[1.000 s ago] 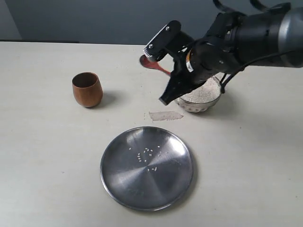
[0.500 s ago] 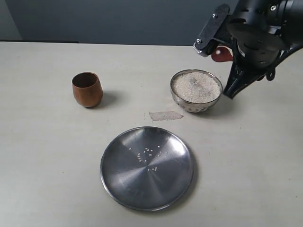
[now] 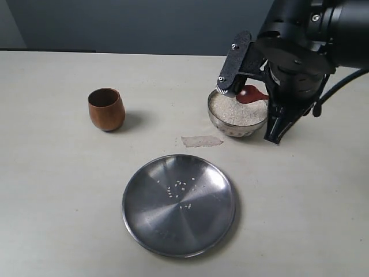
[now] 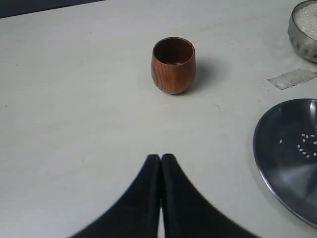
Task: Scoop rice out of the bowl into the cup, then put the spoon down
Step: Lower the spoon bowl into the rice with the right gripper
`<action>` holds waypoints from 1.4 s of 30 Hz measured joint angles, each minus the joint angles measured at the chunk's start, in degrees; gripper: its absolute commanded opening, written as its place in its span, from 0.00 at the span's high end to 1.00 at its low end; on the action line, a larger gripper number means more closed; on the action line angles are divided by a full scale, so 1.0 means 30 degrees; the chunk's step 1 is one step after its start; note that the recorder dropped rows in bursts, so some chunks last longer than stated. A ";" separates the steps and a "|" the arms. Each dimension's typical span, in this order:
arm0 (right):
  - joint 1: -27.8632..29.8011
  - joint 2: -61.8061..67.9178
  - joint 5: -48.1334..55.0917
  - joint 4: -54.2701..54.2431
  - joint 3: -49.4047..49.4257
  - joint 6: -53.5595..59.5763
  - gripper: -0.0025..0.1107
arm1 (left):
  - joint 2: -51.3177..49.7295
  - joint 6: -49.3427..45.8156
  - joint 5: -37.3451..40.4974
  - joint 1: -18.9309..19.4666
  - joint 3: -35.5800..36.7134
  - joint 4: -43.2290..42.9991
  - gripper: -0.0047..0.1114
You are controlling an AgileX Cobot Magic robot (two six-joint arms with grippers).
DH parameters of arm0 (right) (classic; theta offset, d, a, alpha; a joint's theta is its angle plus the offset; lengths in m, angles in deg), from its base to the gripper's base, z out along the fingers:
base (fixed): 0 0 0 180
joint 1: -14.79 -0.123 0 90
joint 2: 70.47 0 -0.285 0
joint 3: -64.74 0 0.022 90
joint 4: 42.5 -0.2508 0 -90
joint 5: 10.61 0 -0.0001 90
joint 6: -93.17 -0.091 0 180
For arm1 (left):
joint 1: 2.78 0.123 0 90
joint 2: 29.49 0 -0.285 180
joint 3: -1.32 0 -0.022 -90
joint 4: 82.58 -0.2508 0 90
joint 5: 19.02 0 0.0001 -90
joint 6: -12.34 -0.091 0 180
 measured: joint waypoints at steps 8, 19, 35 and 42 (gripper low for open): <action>0.0000 0.0921 0.0596 0.0502 0.0000 0.0069 0.98 | 0.0000 0.0000 0.0000 0.0000 0.0000 0.0000 0.96; -0.0046 0.2798 -0.0181 0.2214 0.0000 -0.0713 0.98 | 0.0000 0.0000 0.0000 0.0000 0.0000 0.0000 0.96; 0.0508 0.3677 -0.2802 0.1516 0.0000 -0.4644 0.98 | 0.0000 0.0000 0.0000 0.0000 0.0000 0.0000 0.96; 0.0688 0.3677 -0.3920 -0.0608 0.0000 -0.4787 0.98 | 0.0000 0.0000 0.0000 0.0000 0.0000 0.0000 0.96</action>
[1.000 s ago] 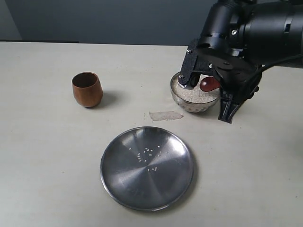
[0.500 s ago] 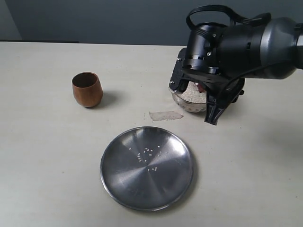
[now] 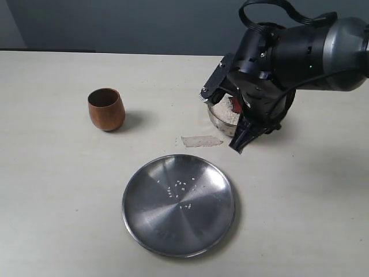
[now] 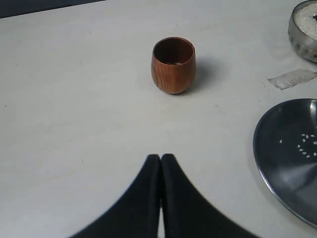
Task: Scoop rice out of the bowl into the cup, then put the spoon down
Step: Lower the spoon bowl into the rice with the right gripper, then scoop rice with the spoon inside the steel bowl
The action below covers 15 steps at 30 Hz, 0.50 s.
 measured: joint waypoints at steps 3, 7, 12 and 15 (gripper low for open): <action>0.0000 0.0000 -0.0124 -0.0318 0.0000 -0.0080 0.98 | 0.0000 0.0000 0.0000 0.0000 0.0000 0.0000 0.96; 0.0000 0.0000 -0.0240 -0.0742 0.0000 -0.1260 0.98 | 0.0000 0.0000 0.0000 0.0000 0.0000 0.0000 0.96; 0.0000 0.0000 -0.0315 -0.1002 0.0000 -0.2315 0.98 | 0.0000 0.0000 0.0000 0.0000 0.0000 0.0000 0.96; 0.0000 0.0000 -0.0389 -0.1115 0.0000 -0.2973 0.98 | 0.0000 0.0000 0.0000 0.0000 0.0000 0.0000 0.96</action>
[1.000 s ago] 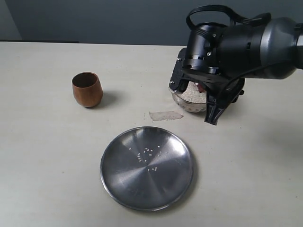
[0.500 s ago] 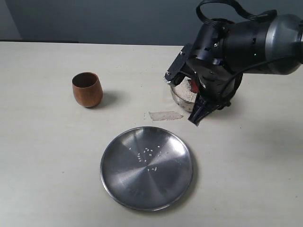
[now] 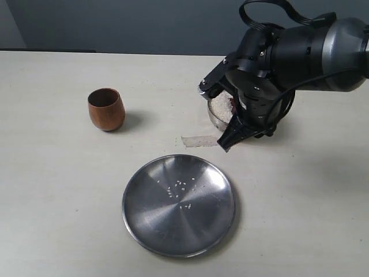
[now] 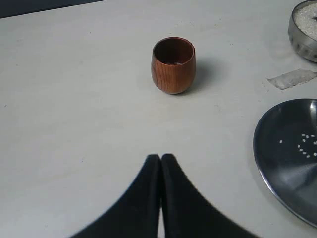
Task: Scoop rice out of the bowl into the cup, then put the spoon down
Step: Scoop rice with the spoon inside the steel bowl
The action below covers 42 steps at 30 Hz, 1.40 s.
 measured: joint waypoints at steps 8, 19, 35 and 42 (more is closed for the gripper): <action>0.0000 0.0000 -0.0087 -0.0318 0.0000 -0.1283 0.98 | 0.0000 0.0000 0.0000 0.0000 0.0000 0.0000 0.96; 0.0000 0.0000 -0.0350 -0.1051 0.0000 -0.2532 0.98 | 0.0000 0.0000 0.0000 0.0000 0.0000 0.0000 0.96; 0.0000 -0.0677 -0.0394 -0.1390 0.0000 -0.3529 0.98 | 0.0000 0.0000 0.0000 0.0000 0.0000 0.0000 0.96; 0.0000 -0.0885 -0.0257 -0.1589 0.0000 -0.3573 0.98 | 0.0000 0.0000 0.0000 0.0000 0.0000 0.0000 0.96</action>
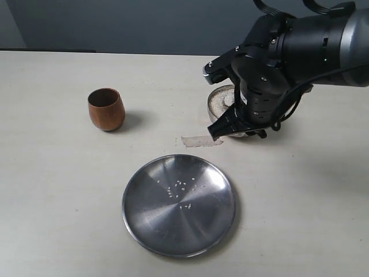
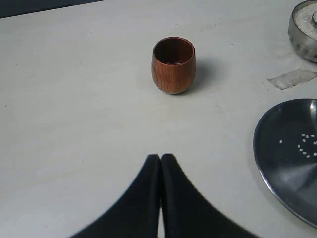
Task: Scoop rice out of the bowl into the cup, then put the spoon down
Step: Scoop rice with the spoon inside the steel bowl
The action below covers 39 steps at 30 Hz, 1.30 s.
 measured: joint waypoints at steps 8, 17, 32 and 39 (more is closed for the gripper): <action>0.0000 -0.0116 0.0634 -0.0117 0.0000 -0.0046 0.98 | 0.0000 0.0000 0.0000 0.0000 0.0000 0.0000 0.96; 0.0000 -0.0116 0.1168 -0.0141 0.0000 0.0292 0.98 | 0.0000 0.0000 0.0000 0.0000 0.0000 0.0000 0.96; 0.0000 -0.0116 0.2114 0.0894 0.0000 0.1056 0.98 | 0.0000 0.0000 0.0000 0.0000 0.0000 0.0000 0.96; 0.0000 -0.0371 0.2114 0.1008 0.0000 0.1205 0.98 | 0.0000 0.0000 0.0000 0.0000 0.0000 0.0000 0.96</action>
